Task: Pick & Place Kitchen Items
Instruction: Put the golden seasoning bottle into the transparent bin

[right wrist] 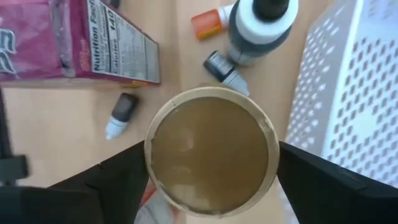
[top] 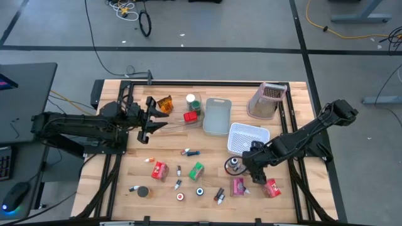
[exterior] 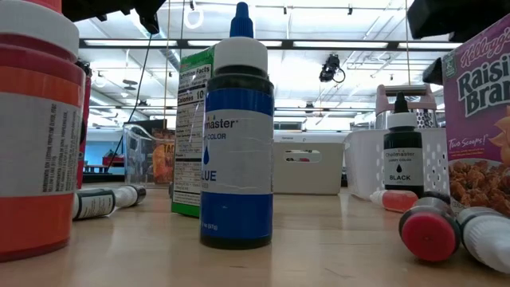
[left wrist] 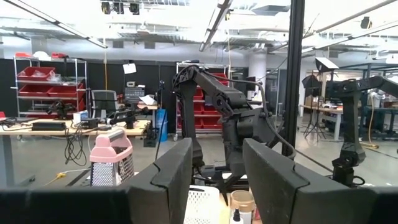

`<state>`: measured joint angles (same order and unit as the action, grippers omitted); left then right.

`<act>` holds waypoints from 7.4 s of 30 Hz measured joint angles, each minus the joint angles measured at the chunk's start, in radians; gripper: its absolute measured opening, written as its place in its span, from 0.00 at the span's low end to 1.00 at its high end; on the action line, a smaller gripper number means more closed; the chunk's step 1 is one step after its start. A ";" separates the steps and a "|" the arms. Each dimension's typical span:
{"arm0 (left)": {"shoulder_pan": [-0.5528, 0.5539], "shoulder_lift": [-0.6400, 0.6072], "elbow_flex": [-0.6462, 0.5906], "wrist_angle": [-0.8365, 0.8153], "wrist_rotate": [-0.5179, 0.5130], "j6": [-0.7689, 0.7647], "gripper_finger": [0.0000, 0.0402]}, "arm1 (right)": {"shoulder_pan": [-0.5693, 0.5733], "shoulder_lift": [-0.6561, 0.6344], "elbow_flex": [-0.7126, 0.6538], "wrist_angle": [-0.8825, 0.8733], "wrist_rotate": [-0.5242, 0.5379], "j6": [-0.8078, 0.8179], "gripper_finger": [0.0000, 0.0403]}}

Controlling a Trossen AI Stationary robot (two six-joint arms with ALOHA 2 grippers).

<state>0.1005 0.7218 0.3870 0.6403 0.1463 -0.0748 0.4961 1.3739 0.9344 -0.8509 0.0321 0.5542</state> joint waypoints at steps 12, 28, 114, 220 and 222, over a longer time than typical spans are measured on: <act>0.000 0.000 0.000 0.001 0.000 0.000 0.38 | 0.000 0.000 0.000 0.001 0.084 -0.058 0.75; 0.000 0.000 0.000 -0.034 0.051 0.030 0.38 | -0.033 0.000 0.122 -0.034 0.002 -0.053 0.70; -0.039 0.900 0.756 -0.704 -0.159 0.201 0.78 | -0.570 0.121 0.262 0.456 -0.078 -0.905 0.70; 0.237 0.799 0.091 -0.125 -0.553 -0.153 0.81 | -0.480 -0.007 0.263 0.393 0.084 -0.729 0.80; 0.237 0.799 0.092 -0.097 -0.561 -0.133 0.84 | -0.480 -0.007 0.263 0.393 0.083 -0.729 0.80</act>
<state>0.3378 1.5204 0.4786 0.5428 -0.4144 -0.2080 0.0166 1.3670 1.1973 -0.4576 0.1155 -0.1745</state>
